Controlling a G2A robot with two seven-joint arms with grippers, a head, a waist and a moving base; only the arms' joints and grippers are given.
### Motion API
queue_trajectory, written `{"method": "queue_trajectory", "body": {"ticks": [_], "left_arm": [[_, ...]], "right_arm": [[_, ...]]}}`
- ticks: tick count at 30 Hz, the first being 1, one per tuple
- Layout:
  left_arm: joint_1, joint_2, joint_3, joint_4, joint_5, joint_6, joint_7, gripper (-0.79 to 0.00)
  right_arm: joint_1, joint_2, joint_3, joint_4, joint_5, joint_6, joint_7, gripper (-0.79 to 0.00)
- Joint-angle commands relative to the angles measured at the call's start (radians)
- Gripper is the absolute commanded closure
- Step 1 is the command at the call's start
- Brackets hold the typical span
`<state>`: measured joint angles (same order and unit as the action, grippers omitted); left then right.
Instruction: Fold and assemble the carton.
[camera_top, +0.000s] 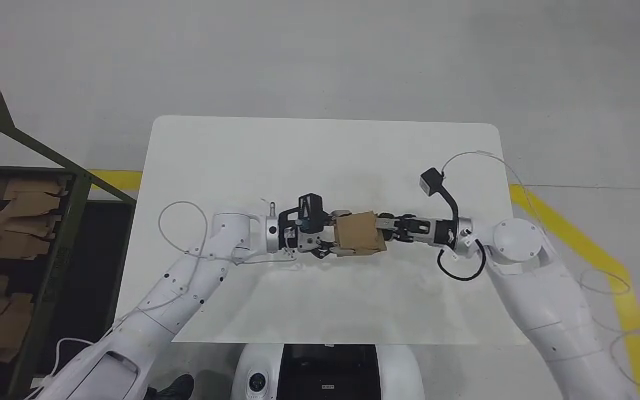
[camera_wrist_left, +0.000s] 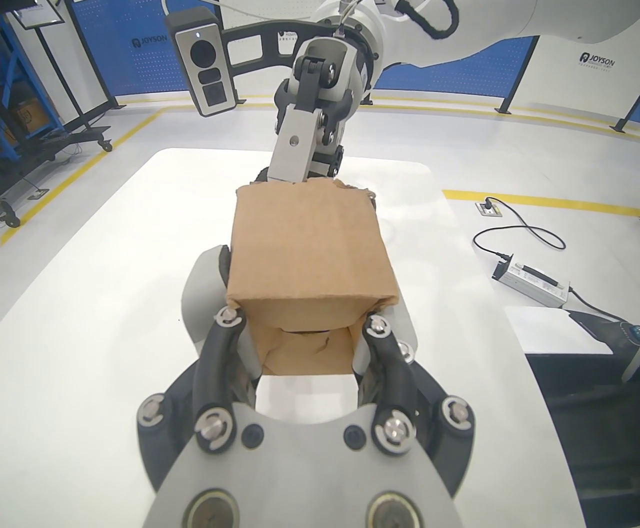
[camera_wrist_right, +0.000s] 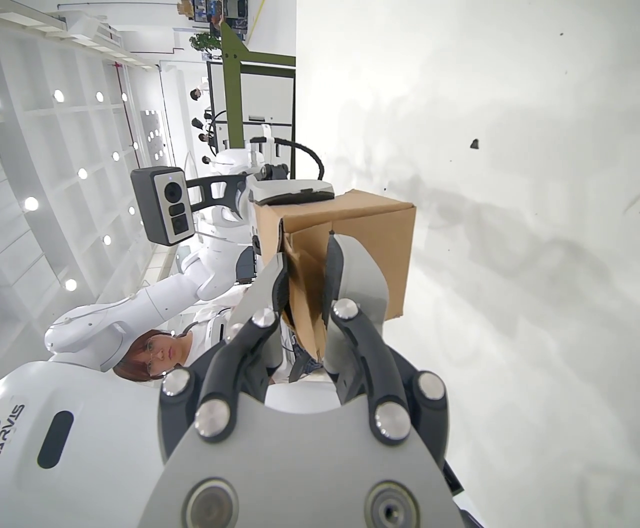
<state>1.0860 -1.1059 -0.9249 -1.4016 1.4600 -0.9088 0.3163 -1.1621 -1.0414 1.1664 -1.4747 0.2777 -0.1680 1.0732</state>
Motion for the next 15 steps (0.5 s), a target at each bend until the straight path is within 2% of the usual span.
{"method": "queue_trajectory", "body": {"ticks": [1,7,15], "left_arm": [[0.0,0.0,0.001,0.0,0.0,0.001,0.0,-0.342],[-0.004,-0.002,0.006,0.01,-0.006,0.002,-0.004,-0.345],[-0.011,-0.003,-0.006,0.03,-0.037,0.006,-0.001,-0.342]], "right_arm": [[0.002,0.0,-0.001,0.001,-0.002,0.001,-0.001,-0.132],[-0.003,0.002,0.011,0.006,0.026,-0.012,0.007,-0.182],[-0.018,0.008,0.03,0.012,0.062,-0.027,0.046,-0.197]]}}
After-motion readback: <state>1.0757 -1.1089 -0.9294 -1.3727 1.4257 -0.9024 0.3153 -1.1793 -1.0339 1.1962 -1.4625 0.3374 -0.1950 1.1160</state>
